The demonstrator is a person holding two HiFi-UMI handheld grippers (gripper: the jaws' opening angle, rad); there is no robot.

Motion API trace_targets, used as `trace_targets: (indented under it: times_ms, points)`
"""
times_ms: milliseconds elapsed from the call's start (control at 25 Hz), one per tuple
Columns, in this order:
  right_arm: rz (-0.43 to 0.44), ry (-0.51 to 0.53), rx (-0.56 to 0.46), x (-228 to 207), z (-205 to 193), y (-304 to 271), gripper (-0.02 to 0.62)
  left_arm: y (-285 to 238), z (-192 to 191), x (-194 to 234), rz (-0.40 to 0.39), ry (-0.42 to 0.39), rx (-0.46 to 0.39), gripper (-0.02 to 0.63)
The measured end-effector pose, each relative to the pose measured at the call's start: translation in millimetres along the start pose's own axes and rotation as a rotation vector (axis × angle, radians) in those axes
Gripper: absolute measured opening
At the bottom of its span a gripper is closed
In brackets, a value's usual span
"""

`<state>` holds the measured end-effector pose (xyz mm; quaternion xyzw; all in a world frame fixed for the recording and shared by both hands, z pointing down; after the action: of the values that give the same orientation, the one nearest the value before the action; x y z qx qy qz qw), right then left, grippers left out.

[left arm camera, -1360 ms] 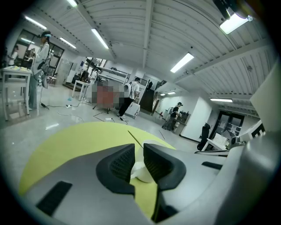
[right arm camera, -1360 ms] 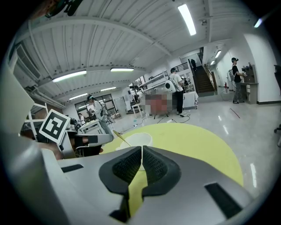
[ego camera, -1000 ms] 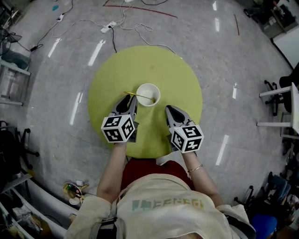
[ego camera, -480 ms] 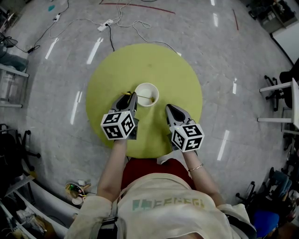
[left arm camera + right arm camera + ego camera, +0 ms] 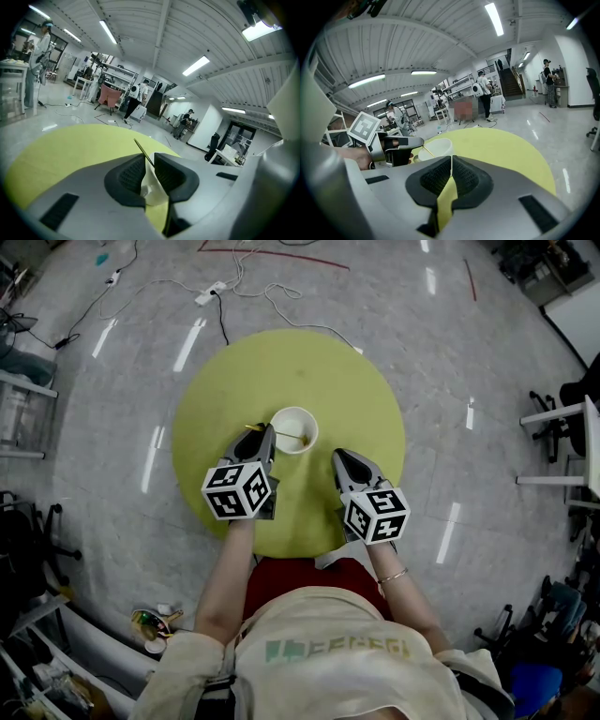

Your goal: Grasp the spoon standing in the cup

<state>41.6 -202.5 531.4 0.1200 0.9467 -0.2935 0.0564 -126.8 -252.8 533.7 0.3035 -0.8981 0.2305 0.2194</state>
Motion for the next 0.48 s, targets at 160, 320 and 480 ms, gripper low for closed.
trace_targets:
  times_ms: [160,320,480]
  points:
    - [0.002,0.002,-0.006,3.4,0.0,0.2,0.038,1.8,0.4,-1.9,-0.009,-0.004,-0.003,0.064]
    - [0.002,0.004,-0.011,3.6,1.4,2.6,0.038,1.8,2.5,-5.7,-0.020,-0.006,-0.004,0.058]
    - [0.000,0.007,-0.013,2.3,0.1,3.7,0.038,2.3,3.0,-7.5,-0.026,-0.003,-0.009,0.054]
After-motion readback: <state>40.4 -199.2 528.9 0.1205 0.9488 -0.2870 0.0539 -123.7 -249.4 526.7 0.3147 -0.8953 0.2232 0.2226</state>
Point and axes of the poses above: the fingertips, and each gripper's own axes: y backward along the fingers, x to its left, z out of its top, the point moved 3 cm from there along y, backward along the fingers, and after that the axes turned 15 degrees about -z, right-handed, at the moved point
